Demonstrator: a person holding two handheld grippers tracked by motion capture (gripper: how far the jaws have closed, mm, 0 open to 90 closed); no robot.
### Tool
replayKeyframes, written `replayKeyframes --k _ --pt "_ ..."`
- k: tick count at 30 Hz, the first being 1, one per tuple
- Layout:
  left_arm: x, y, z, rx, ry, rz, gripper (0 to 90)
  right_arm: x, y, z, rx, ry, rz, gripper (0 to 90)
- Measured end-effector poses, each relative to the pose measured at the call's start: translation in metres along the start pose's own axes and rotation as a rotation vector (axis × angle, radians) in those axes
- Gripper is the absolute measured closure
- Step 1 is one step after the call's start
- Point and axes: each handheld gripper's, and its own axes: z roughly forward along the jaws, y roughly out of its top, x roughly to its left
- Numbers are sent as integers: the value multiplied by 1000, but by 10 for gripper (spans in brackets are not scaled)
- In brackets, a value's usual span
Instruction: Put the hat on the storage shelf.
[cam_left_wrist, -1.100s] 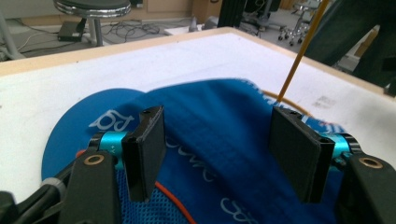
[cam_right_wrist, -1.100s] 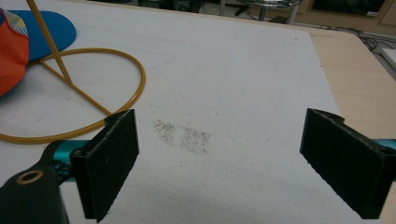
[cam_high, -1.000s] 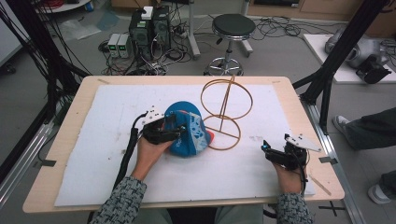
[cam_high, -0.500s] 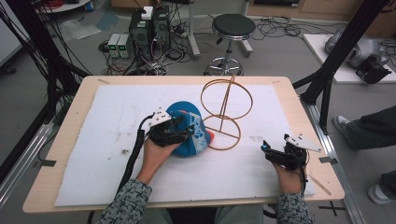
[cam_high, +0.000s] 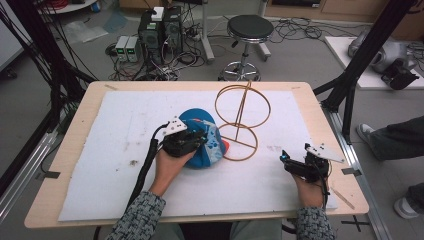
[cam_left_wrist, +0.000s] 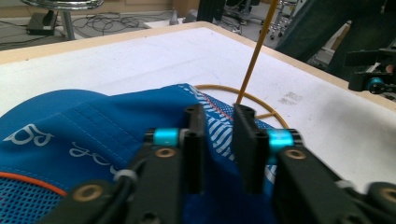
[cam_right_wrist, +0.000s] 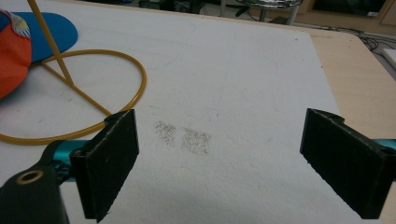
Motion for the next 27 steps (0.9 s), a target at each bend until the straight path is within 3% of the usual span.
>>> replayKeyframes --k 4,10,27 --pt "2 0 1 6 0 -3 872 0 0 0 -6 0 3 107" --pt "-1 4 -2 0 4 -11 890 0 0 -2 -9 2 5 107" --pt "3 54 -27 -79 20 -34 895 -1 0 0 -4 5 7 107"
